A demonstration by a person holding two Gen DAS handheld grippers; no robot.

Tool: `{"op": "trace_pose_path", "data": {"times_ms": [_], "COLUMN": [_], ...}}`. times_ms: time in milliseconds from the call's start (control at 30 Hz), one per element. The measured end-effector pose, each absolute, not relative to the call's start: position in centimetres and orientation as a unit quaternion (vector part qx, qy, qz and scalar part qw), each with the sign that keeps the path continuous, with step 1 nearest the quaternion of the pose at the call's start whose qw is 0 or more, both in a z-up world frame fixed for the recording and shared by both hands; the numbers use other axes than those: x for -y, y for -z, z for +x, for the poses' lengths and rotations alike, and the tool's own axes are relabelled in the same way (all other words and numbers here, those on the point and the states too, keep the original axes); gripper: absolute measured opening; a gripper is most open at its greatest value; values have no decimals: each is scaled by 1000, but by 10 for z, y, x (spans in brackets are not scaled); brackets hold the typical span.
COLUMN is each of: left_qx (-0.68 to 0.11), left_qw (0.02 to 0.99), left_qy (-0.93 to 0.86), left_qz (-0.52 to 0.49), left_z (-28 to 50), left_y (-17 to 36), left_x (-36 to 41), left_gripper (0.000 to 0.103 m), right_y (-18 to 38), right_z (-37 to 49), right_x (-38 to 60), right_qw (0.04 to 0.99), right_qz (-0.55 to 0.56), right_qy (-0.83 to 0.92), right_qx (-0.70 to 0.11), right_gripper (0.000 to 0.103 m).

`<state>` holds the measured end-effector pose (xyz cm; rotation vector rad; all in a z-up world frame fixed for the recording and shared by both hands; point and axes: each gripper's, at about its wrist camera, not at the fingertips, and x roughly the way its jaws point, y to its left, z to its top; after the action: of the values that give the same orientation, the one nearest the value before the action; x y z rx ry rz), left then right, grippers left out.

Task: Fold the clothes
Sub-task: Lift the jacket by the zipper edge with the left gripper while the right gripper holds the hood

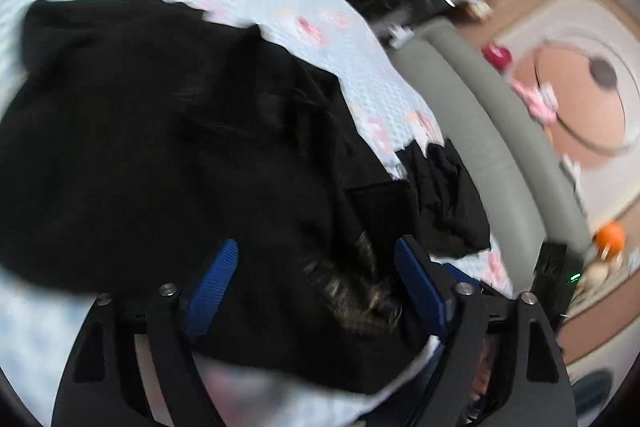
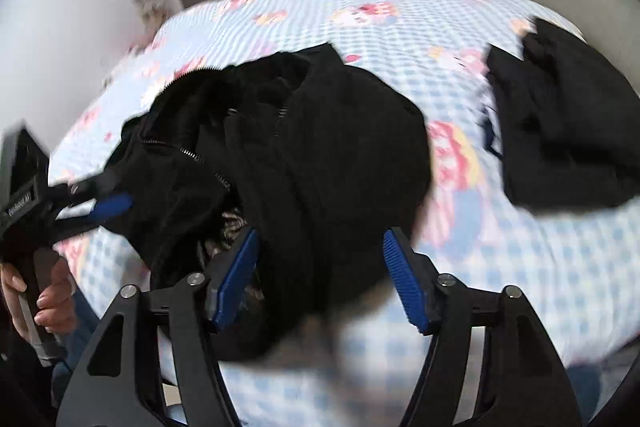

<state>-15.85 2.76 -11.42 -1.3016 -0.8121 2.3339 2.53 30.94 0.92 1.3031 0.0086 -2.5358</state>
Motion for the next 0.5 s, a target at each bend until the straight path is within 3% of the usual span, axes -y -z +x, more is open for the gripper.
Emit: {"op": "trace_pose_path", "data": {"times_ms": [33,100,133,167,200,300,500], "left_qx": [257,183,142,98,67,93,186], "left_qw": [162,130,108,80,60,44,-23], "left_qy": [-820,-829,-836,-846,-852,-858,-861], "left_qz": [-485,-513,-519,-519,-516,-504,-472], "left_z": [-167,-171,-169,-161,-154,-129,-57], "left_y": [123,138,143,146,147,142,107], "left_x": [-43,-67,-75,-78,-77,-42,21], "left_gripper": [86,86,78,66,42,27,23], "right_y": [-4,31,44,56,68,68,33], "right_z": [23,1,-7,-6,-6,11,46], "right_x": [-298,-271,-263,-264,-265,-291,-309], "right_qw": [152,167,159,143,128,115,117], "right_qz": [462,500,513,520,527,513,484], "right_qy": [874,848,842,839,837,848,866], "right_qx": [-19,-47,-55,-67,-78,-64,-44], "right_gripper": [81,82,80,70,65,59,56]}}
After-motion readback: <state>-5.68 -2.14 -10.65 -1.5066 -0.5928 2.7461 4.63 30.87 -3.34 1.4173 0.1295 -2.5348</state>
